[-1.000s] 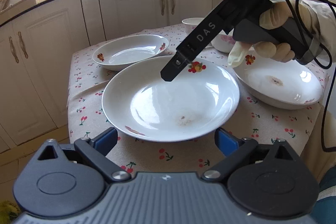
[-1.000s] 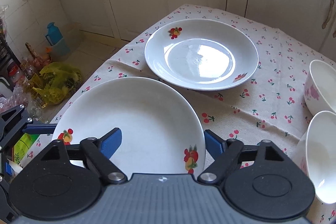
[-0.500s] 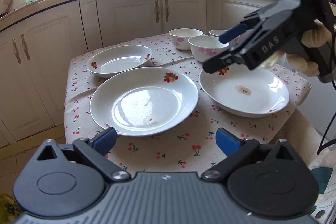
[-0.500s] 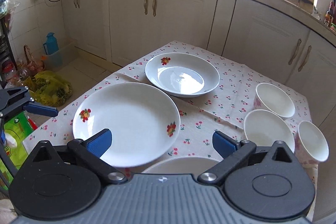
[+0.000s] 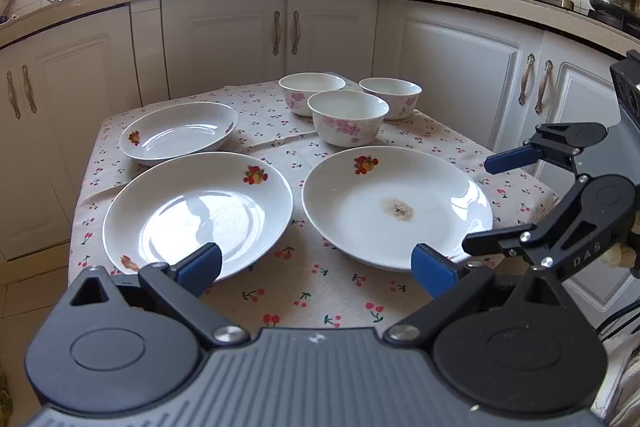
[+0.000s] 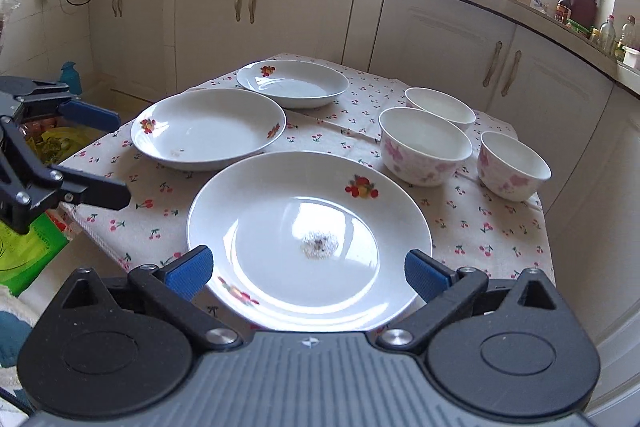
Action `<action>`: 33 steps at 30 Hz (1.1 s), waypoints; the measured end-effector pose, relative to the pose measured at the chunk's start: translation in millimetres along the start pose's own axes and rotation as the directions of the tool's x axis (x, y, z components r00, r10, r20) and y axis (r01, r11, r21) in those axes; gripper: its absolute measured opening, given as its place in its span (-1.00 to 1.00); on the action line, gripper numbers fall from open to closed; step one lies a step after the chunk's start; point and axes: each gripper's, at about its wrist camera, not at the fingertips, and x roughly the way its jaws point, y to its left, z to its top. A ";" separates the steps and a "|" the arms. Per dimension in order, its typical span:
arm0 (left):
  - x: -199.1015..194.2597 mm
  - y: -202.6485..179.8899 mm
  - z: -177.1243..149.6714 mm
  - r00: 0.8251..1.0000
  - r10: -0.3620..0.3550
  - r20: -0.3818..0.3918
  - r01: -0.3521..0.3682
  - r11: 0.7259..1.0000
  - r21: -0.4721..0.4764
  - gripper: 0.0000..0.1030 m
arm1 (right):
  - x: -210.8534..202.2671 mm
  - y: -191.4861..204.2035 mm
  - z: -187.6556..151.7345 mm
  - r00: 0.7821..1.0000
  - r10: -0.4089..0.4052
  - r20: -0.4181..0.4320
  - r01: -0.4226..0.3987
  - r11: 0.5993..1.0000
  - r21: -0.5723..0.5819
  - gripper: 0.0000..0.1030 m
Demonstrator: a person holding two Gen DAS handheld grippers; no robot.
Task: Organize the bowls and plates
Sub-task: 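Grasp the rim of the brown-stained white plate with the left tool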
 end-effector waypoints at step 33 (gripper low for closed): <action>124.2 -20.6 79.8 0.958 -0.173 -0.228 0.225 0.948 0.225 0.95 | 38.1 -16.5 -36.2 0.997 0.071 -0.025 -0.069 0.995 0.069 1.00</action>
